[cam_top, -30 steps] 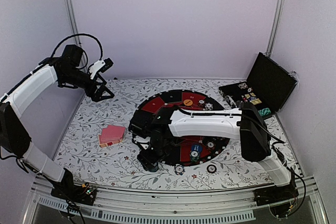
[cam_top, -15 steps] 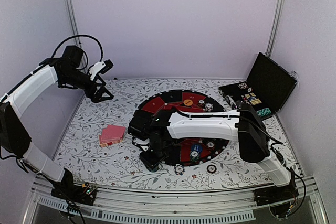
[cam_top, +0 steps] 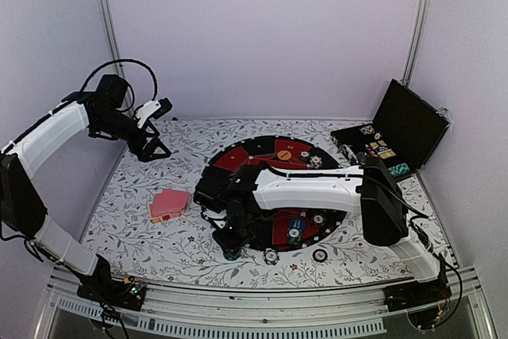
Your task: Distribute texas hold em gaming equipment
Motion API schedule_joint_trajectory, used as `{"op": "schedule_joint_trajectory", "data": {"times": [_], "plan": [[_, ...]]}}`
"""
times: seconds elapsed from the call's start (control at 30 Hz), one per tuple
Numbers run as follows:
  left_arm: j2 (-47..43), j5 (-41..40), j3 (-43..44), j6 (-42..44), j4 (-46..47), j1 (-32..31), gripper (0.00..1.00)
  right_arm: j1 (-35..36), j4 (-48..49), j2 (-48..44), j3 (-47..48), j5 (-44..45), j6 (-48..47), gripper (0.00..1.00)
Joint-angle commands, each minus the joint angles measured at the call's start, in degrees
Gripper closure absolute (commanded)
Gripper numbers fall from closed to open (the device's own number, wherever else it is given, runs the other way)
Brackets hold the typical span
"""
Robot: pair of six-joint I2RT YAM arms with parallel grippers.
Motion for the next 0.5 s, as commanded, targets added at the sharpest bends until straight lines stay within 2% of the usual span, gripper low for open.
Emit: {"op": "schedule_joint_trajectory", "data": {"times": [0.0, 0.23, 0.47], "plan": [[-1.19, -0.47, -1.02, 1.04, -0.64, 0.15, 0.00, 0.23, -1.90, -3.93, 1.32, 0.81, 0.62, 0.65], [-1.21, -0.64, -0.70, 1.11, -0.65, 0.10, 0.00, 0.05, -3.51, -4.73, 3.07, 1.56, 0.73, 0.78], [-1.11, -1.10, -1.35, 1.45, -0.68, 0.10, 0.00, -3.90, -3.44, -7.99, 4.29, 0.22, 1.54, 0.79]]}}
